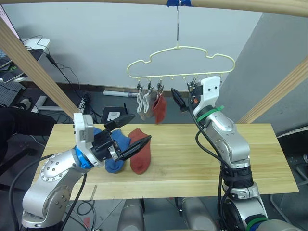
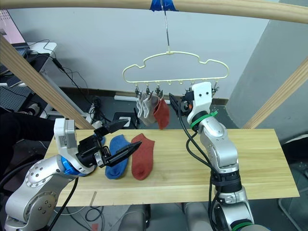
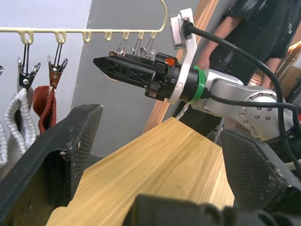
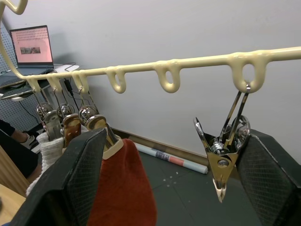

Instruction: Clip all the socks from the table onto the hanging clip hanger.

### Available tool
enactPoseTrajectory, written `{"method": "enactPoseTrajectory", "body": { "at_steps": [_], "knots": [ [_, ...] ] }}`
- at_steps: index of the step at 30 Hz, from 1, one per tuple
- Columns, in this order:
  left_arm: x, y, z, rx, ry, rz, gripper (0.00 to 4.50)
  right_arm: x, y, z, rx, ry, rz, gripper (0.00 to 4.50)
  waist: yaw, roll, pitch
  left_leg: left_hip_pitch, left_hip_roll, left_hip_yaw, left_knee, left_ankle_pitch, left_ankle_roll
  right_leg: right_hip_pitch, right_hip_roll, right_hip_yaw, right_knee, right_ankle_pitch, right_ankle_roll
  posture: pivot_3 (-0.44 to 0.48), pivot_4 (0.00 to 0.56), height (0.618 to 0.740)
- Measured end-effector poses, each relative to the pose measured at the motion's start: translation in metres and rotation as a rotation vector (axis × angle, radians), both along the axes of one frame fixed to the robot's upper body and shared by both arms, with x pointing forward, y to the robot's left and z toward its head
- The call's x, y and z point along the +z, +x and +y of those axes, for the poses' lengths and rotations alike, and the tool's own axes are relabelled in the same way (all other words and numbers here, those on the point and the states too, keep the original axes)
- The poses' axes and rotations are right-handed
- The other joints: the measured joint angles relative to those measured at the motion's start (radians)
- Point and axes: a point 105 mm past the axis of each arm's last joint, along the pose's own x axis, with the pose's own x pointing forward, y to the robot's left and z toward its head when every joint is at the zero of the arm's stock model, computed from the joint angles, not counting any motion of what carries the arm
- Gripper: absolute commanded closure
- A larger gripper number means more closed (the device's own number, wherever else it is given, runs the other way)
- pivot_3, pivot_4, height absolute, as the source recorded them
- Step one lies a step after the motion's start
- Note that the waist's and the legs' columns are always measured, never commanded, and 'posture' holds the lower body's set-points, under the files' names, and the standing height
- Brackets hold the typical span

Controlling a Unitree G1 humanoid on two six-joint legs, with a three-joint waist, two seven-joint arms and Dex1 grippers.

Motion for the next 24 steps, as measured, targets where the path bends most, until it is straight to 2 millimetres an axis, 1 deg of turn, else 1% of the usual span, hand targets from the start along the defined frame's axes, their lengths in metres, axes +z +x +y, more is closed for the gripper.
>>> {"method": "enactPoseTrajectory", "body": {
  "at_steps": [4,7,13,24],
  "knots": [
    [0.0000,0.0003,-0.0007,-0.001,0.002,-0.002,0.00,0.0018,0.0030,-0.0026,-0.017,0.009,-0.002,0.31,0.000,0.000,0.000,0.000,0.000,0.000,0.000,0.000,0.000,0.000,0.000,0.000,0.000,0.000,0.000,-0.030,0.257,0.740],
    [0.0003,0.0003,-0.0023,-0.008,0.003,-0.003,0.00,0.0014,0.0048,-0.0027,-0.021,0.010,0.000,0.86,0.000,0.000,0.000,0.000,0.000,0.000,0.000,0.000,0.000,0.000,0.000,0.000,0.000,0.000,0.000,-0.028,0.257,0.740],
    [-0.0009,0.0004,-0.0032,-0.009,0.010,-0.003,0.00,0.0084,0.0066,-0.0020,-0.022,0.014,-0.028,0.86,0.000,0.000,0.000,0.000,0.000,0.000,0.000,0.000,0.000,0.000,0.000,0.000,0.000,0.000,0.000,-0.025,0.252,0.740],
    [0.0004,-0.0001,-0.0031,-0.010,0.009,-0.016,0.00,0.0086,0.0071,-0.0033,-0.028,0.013,-0.034,0.86,0.000,0.000,0.000,0.000,0.000,0.000,0.000,0.000,0.000,0.000,0.000,0.000,0.000,0.001,-0.001,-0.026,0.236,0.740]
  ]
}}
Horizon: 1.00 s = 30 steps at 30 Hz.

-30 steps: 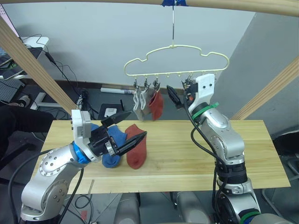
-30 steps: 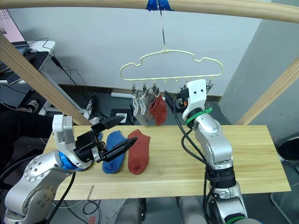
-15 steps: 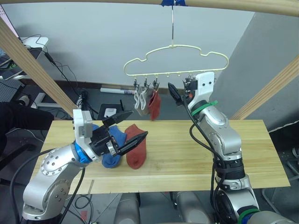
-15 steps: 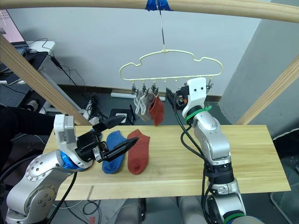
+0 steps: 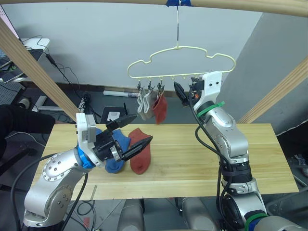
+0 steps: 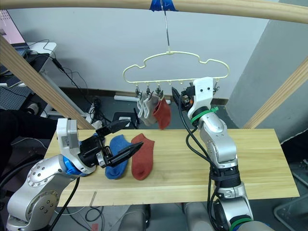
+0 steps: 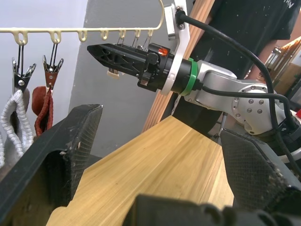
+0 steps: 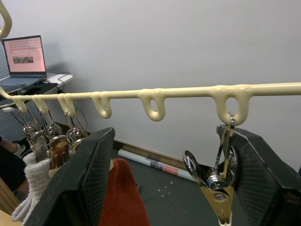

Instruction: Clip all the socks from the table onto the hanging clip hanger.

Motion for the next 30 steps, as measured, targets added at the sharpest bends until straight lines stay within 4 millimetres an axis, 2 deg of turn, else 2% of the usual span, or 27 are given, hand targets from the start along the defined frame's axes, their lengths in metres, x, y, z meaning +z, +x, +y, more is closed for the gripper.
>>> {"method": "enactPoseTrajectory", "body": {
  "at_steps": [11,14,17,30],
  "knots": [
    [-0.002,-0.001,0.001,0.004,0.000,0.003,0.00,-0.007,0.000,-0.007,-0.018,-0.017,0.014,0.86,0.000,0.000,0.000,0.000,0.000,0.000,0.000,0.000,0.000,0.000,0.000,0.000,0.000,0.001,-0.002,-0.031,0.236,0.740],
    [-0.001,-0.001,0.001,0.003,0.001,0.000,0.00,-0.012,-0.001,-0.009,-0.025,-0.021,0.027,1.47,0.000,0.000,0.000,0.000,0.000,0.000,0.000,0.000,0.000,0.000,0.000,0.000,0.000,0.001,-0.002,-0.034,0.236,0.740],
    [0.001,0.000,0.000,0.000,0.001,-0.010,0.00,-0.012,-0.001,-0.010,-0.027,-0.022,0.026,2.48,0.000,0.000,0.000,0.000,0.000,0.000,0.000,0.000,0.000,0.000,0.000,0.000,0.000,0.001,-0.002,-0.035,0.235,0.740],
    [0.000,-0.002,-0.001,-0.017,0.006,-0.011,0.00,-0.011,0.000,-0.011,-0.038,-0.023,0.024,2.48,0.000,0.000,0.000,0.000,0.000,0.000,0.000,0.000,0.000,0.000,0.000,0.000,0.000,0.002,-0.002,-0.041,0.246,0.740]
  ]
}}
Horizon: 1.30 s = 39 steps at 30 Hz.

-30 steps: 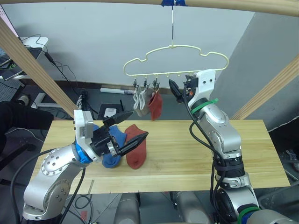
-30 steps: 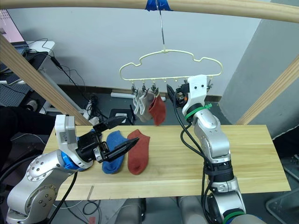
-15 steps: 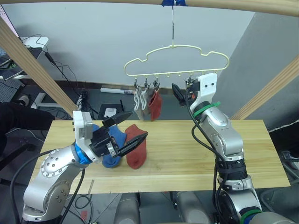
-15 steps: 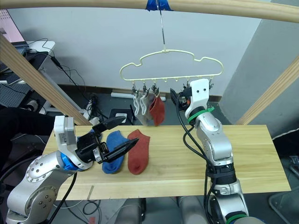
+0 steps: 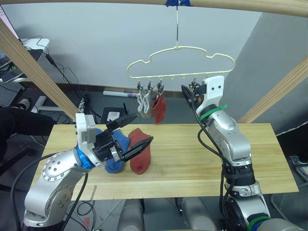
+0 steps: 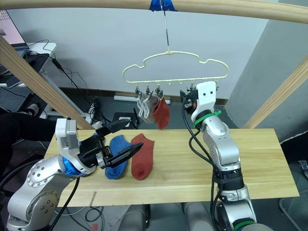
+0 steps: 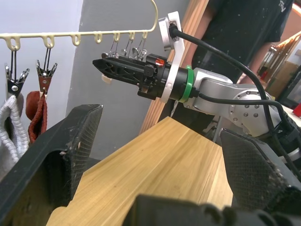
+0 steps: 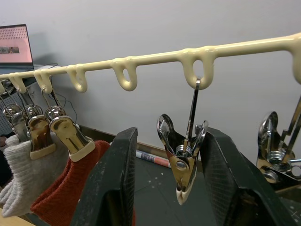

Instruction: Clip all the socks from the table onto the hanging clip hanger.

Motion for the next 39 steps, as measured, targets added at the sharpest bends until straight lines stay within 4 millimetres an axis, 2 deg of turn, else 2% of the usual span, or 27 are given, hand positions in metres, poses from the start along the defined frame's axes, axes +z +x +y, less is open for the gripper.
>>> {"method": "enactPoseTrajectory", "body": {
  "at_steps": [29,32,39],
  "knots": [
    [-0.005,0.000,-0.003,0.002,0.017,0.011,0.00,0.016,-0.001,0.008,0.020,0.019,-0.042,2.48,0.000,0.000,0.000,0.000,0.000,0.000,0.000,0.000,0.000,0.000,0.000,0.000,0.000,0.000,0.000,-0.029,0.251,0.740],
    [-0.005,0.000,-0.003,0.002,0.018,0.010,0.00,0.014,0.000,0.008,0.020,0.019,-0.037,3.37,0.000,0.000,0.000,0.000,0.000,0.000,0.000,0.000,0.000,0.000,0.000,0.000,0.000,0.000,0.000,-0.029,0.251,0.740],
    [-0.004,0.001,-0.003,0.005,0.020,0.005,0.00,0.010,0.002,0.007,0.019,0.016,-0.021,3.37,0.000,0.000,0.000,0.000,0.000,0.000,0.000,0.000,0.000,0.000,0.000,0.000,0.000,0.000,0.000,-0.028,0.256,0.740]
  ]
}}
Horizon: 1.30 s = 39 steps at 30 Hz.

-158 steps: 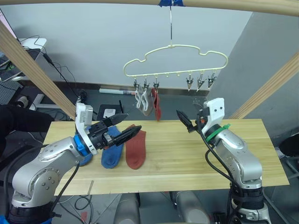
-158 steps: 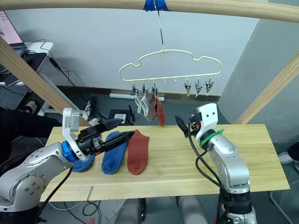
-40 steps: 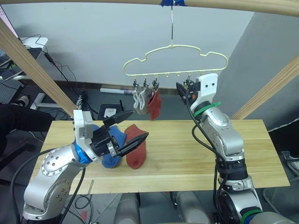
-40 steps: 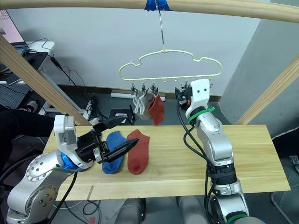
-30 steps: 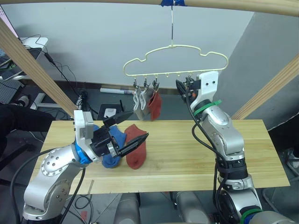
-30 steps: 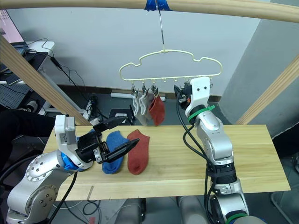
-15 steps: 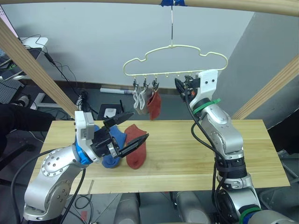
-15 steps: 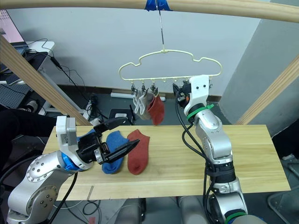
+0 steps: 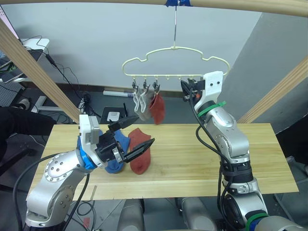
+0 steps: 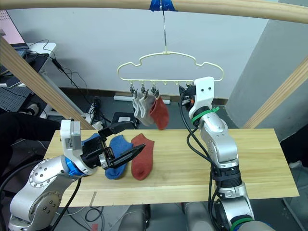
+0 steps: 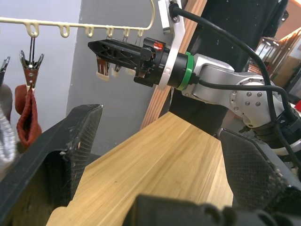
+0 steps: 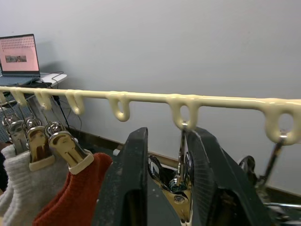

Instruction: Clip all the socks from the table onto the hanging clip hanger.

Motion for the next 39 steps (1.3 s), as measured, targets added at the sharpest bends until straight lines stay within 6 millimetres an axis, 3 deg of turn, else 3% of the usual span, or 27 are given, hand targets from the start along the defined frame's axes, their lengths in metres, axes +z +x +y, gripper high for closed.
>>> {"method": "enactPoseTrajectory", "body": {
  "at_steps": [19,22,24,39],
  "knots": [
    [0.0013,0.0016,0.0005,0.013,-0.003,-0.004,0.00,-0.0002,0.0018,-0.0057,0.005,-0.021,0.014,3.37,0.000,0.000,0.000,0.000,0.000,0.000,0.000,0.000,0.000,0.000,0.000,0.000,0.000,-0.001,0.002,-0.033,0.265,0.740],
    [0.0019,0.0018,0.0003,0.013,-0.003,-0.007,0.00,-0.0012,0.0012,-0.0024,0.013,-0.028,0.016,2.77,0.000,0.000,0.000,0.000,0.000,0.000,0.000,0.000,0.000,0.000,0.000,0.000,0.000,-0.002,0.003,-0.033,0.266,0.740],
    [0.0017,0.0018,0.0004,0.013,-0.003,-0.006,0.00,-0.0027,0.0015,-0.0018,0.012,-0.034,0.020,2.09,0.000,0.000,0.000,0.000,0.000,0.000,0.000,0.000,0.000,0.000,0.000,0.000,0.000,-0.002,0.003,-0.033,0.266,0.740],
    [0.0004,0.0015,0.0008,0.016,-0.002,-0.001,0.00,-0.0052,0.0024,-0.0002,0.015,-0.030,0.031,2.09,0.000,0.000,0.000,0.000,0.000,0.000,0.000,0.000,0.000,0.000,0.000,0.000,0.000,-0.002,0.003,-0.028,0.272,0.740]
  ]
}}
